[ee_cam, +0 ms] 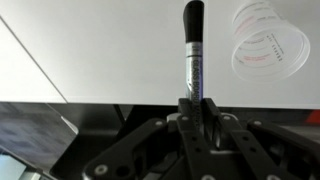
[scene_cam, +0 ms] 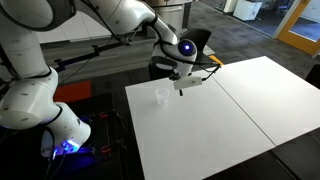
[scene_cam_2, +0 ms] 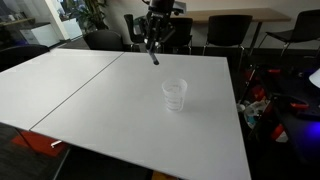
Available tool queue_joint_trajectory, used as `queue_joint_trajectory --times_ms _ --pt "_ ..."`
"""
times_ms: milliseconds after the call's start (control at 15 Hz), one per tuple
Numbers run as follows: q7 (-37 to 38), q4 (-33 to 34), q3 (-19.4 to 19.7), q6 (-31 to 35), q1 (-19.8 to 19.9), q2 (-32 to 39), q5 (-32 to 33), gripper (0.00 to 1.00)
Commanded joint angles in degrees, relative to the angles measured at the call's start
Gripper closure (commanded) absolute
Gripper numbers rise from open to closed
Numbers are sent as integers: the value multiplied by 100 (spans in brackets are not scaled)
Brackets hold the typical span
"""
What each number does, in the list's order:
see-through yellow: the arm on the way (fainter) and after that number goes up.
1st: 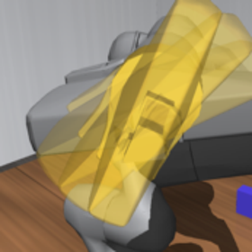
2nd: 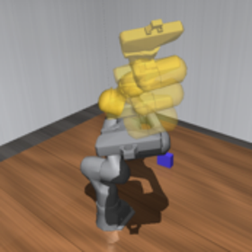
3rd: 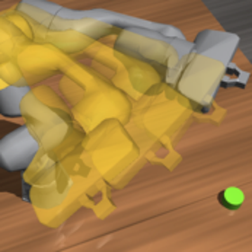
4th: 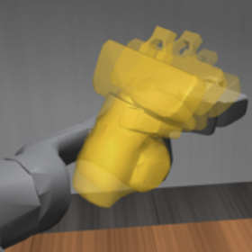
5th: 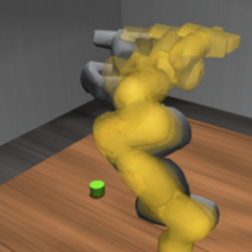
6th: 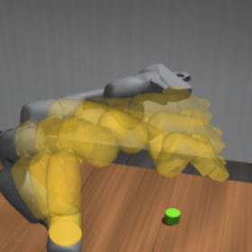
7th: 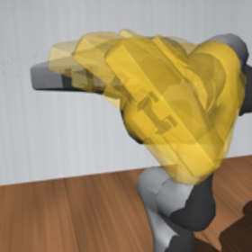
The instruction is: Pick up the pen from the plastic cup and put it on the table.
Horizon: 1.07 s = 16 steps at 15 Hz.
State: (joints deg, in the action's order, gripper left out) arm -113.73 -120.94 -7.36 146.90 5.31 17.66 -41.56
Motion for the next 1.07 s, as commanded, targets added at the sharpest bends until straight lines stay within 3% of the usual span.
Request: queue_joint_trajectory --times_ms 0,133,467,1000 --pt "1580 477 678 50 -596 553 891 95" --pt "2494 795 938 -156 -769 815 1392 95" --pt "4255 1517 633 -490 -337 1327 2544 95" --pt "5574 2807 512 -1193 118 2207 2947 95"
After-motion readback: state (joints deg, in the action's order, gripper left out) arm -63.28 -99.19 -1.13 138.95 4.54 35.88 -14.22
